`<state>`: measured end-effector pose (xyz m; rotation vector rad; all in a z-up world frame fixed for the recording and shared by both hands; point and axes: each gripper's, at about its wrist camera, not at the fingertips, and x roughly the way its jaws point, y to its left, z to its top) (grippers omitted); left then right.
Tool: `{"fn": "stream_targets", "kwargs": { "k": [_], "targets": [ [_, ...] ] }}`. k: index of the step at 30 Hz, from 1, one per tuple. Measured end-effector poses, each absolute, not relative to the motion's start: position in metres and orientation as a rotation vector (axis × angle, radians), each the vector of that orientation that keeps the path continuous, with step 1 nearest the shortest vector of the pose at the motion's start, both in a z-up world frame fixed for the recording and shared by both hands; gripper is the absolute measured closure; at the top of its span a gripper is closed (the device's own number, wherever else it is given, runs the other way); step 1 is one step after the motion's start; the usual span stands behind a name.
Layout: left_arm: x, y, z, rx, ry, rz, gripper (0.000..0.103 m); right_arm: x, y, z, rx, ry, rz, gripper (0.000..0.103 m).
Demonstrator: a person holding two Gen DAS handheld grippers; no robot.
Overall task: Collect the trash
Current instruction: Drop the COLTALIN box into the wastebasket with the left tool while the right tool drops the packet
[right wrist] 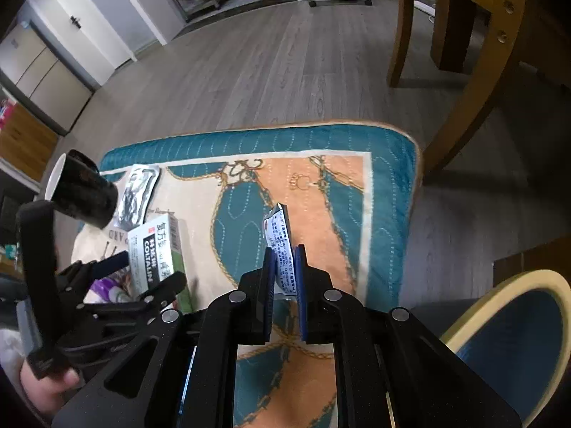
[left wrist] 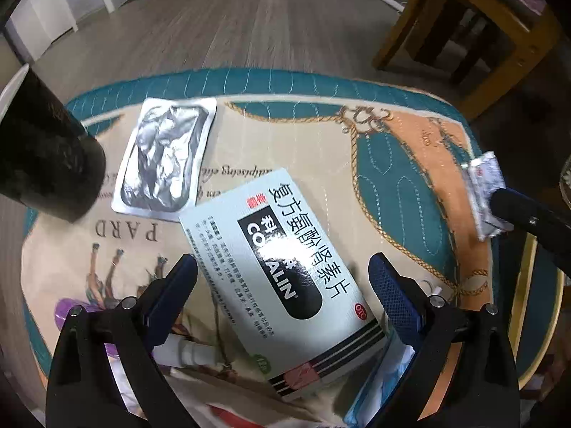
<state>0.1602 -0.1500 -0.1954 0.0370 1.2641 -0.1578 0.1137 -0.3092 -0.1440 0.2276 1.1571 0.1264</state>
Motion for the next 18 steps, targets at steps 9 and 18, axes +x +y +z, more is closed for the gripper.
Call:
{"fn": "stream_targets", "kwargs": {
  "k": [9,18],
  "targets": [
    [0.164,-0.160,-0.208,0.109,1.278,-0.213,0.020,0.102,-0.315,-0.129,0.206,1.120,0.128,0.091],
    [0.161,-0.136,-0.165,0.023,1.187,-0.267,0.026,0.086,-0.323,-0.094,0.218,1.059,0.098,0.091]
  ]
}}
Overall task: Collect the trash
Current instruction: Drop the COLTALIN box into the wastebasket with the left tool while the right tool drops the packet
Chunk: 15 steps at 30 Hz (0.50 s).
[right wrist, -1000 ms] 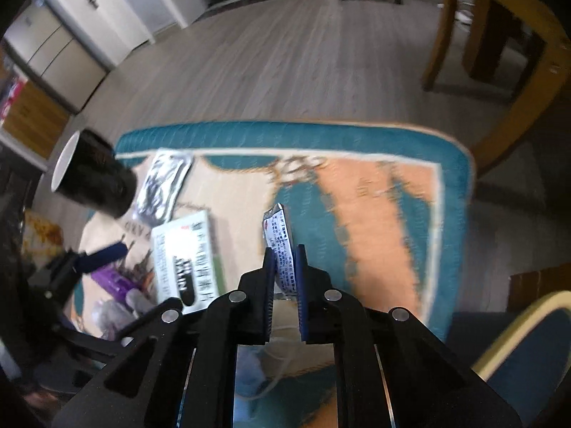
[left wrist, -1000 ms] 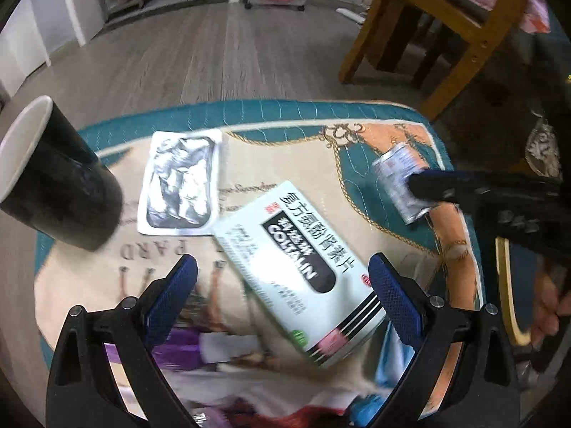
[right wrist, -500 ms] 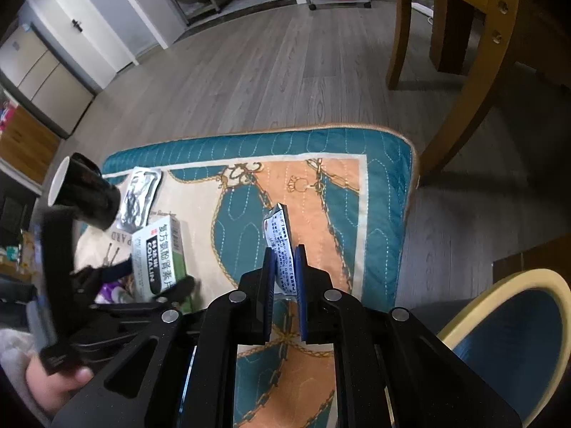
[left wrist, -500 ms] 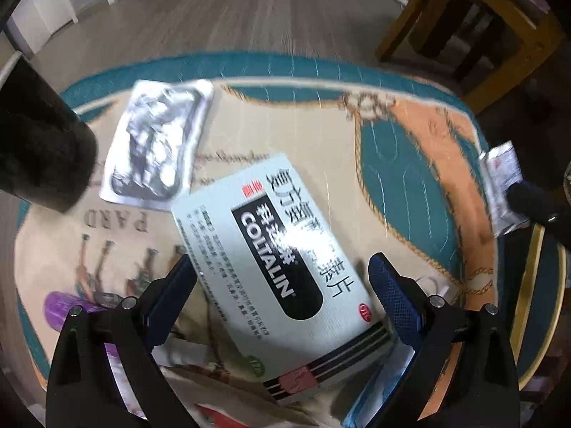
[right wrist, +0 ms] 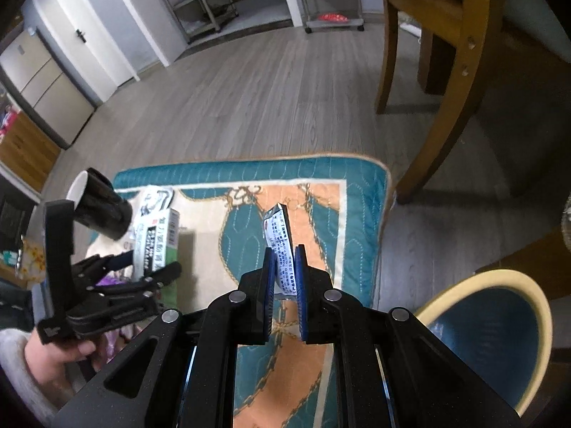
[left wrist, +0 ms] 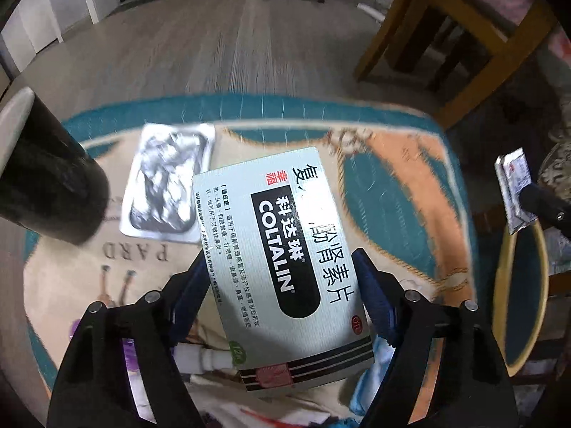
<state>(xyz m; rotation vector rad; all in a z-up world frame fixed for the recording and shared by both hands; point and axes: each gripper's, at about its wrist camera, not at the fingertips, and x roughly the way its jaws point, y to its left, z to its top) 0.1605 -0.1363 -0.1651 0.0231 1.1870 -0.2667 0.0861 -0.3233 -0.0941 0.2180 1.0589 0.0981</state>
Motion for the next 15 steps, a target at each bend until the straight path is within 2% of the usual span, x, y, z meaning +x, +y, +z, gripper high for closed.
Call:
{"fn": "stream_targets", "kwargs": {
  "k": [9,15],
  "targets": [
    [0.150,-0.132,-0.089,0.063,0.998,-0.349,0.026,0.048,-0.353,-0.048,0.288,0.967,0.000,0.091],
    [0.128,-0.164,-0.052,0.058,0.913,-0.452,0.026,0.003,-0.393,-0.018,0.350,0.903,-0.114,0.091]
  ]
}}
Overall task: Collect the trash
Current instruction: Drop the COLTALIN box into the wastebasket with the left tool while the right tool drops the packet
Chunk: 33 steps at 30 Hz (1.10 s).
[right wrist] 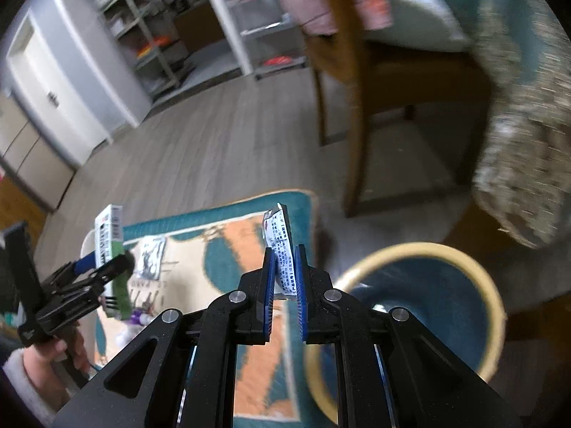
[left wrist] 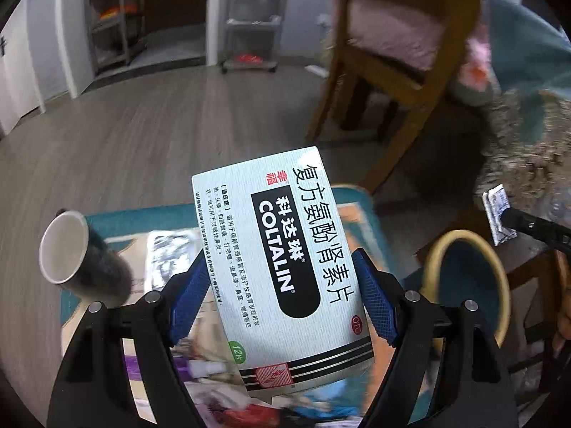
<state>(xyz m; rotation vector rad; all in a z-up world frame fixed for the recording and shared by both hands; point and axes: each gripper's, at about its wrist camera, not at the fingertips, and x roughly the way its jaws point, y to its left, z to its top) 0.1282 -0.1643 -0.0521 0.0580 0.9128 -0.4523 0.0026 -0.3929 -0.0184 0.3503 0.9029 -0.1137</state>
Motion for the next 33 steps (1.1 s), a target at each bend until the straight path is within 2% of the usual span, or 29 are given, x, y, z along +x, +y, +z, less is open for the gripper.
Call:
{"fn": "stream_targets", "kwargs": {
  "k": [7,18,20,22,25,33],
  "targets": [
    [0.078,-0.245,-0.040,0.112,0.899,-0.705,0.026,-0.060,-0.454,-0.009,0.408,0.870,-0.270,0.091],
    [0.015,-0.373,-0.087,0.303,0.937,-1.030,0.023,-0.080,-0.508,-0.065,0.445,1.052,-0.386,0.090],
    [0.013,-0.387,-0.093,0.327,0.952,-1.035,0.017,-0.081,-0.513,-0.068,0.472,1.067,-0.392,0.087],
    [0.013,-0.396,-0.096,0.361,0.947,-1.020,0.015,-0.081,-0.516,-0.071,0.477,1.067,-0.402,0.071],
    [0.011,-0.396,-0.097,0.365,0.948,-1.018,0.014,-0.078,-0.514,-0.065,0.474,1.044,-0.381,0.065],
    [0.021,-0.348,-0.074,0.316,0.934,-0.972,0.014,-0.069,-0.498,-0.053,0.429,1.015,-0.314,0.060]
  ]
}}
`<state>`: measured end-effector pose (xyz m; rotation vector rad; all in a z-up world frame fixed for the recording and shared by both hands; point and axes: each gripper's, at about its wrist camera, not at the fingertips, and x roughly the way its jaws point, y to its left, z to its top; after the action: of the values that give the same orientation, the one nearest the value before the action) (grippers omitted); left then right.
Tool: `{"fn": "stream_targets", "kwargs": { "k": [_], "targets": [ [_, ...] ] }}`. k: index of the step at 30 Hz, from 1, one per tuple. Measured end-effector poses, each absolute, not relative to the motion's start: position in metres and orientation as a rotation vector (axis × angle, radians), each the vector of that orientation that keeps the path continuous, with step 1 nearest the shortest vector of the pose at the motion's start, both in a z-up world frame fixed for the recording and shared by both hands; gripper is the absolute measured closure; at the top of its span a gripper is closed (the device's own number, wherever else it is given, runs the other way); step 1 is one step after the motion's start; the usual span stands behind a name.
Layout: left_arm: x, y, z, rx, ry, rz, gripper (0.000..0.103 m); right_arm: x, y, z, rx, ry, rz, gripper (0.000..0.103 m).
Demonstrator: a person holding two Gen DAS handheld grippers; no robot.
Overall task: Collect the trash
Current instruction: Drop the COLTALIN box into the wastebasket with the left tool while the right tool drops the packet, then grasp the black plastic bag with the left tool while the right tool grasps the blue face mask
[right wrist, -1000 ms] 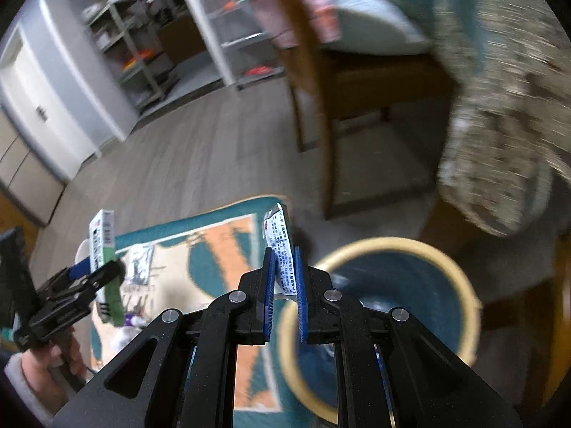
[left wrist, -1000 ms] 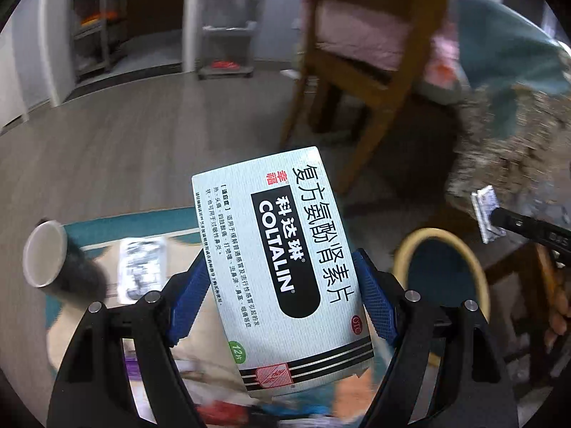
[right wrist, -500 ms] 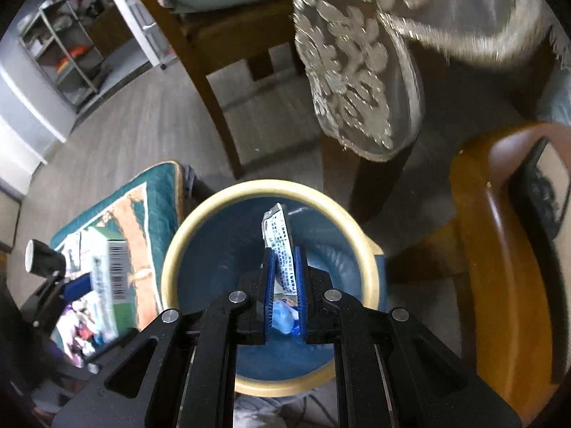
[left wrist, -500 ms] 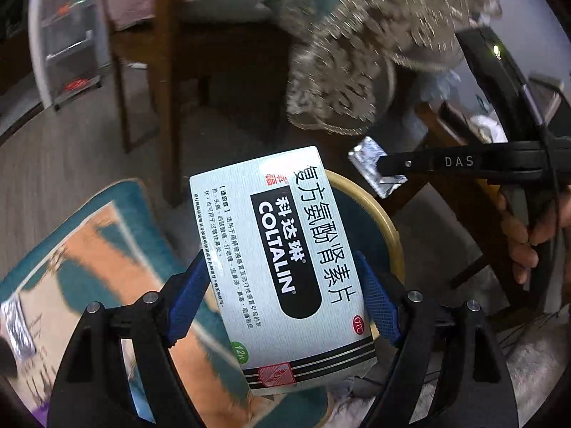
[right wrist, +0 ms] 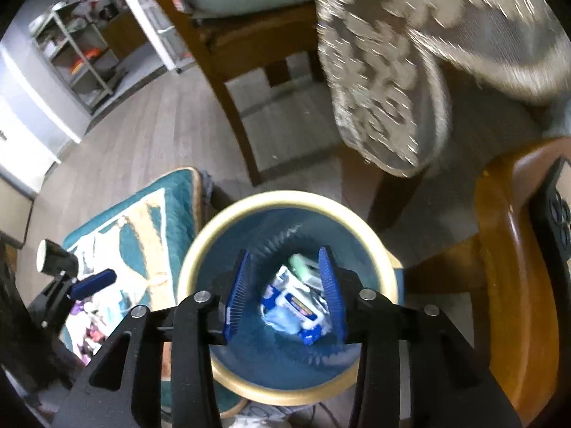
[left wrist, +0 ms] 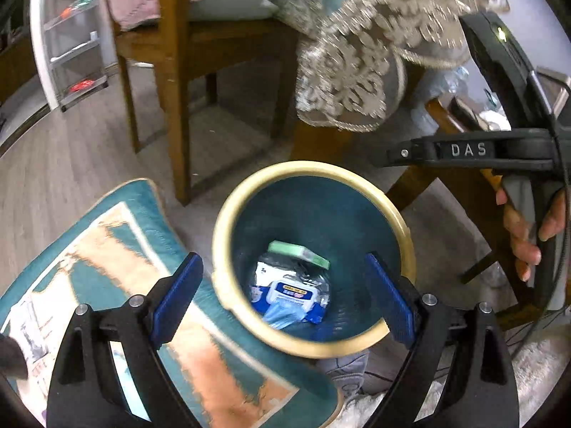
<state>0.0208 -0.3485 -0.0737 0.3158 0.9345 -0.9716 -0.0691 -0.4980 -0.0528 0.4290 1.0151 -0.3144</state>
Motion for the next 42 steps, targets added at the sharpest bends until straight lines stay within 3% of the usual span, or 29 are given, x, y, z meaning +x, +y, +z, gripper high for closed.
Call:
{"fn": "stream_targets", "kwargs": {
  "k": [5,13,17,31,42],
  "targets": [
    [0.037,-0.301,-0.052,0.263,0.941,-0.907,0.013,-0.060,-0.474,-0.039,0.376,0.987,-0.261,0.059],
    [0.060,-0.197,-0.010,0.206,0.900,-0.759,0.013,-0.039,-0.423,-0.018,0.300,0.943,-0.172,0.046],
    [0.065,-0.149,-0.001,0.169,0.893,-0.684,0.012,-0.023,-0.392,-0.015,0.253,0.956,-0.117,0.044],
    [0.059,-0.042,-0.025,0.098,0.920,-0.517,0.012,-0.011,-0.288,-0.009,0.243,0.912,-0.043,0.042],
    [0.044,-0.032,-0.050,0.144,0.955,-0.500,0.012,-0.028,-0.245,-0.075,0.307,0.989,-0.079,0.041]
  ]
}}
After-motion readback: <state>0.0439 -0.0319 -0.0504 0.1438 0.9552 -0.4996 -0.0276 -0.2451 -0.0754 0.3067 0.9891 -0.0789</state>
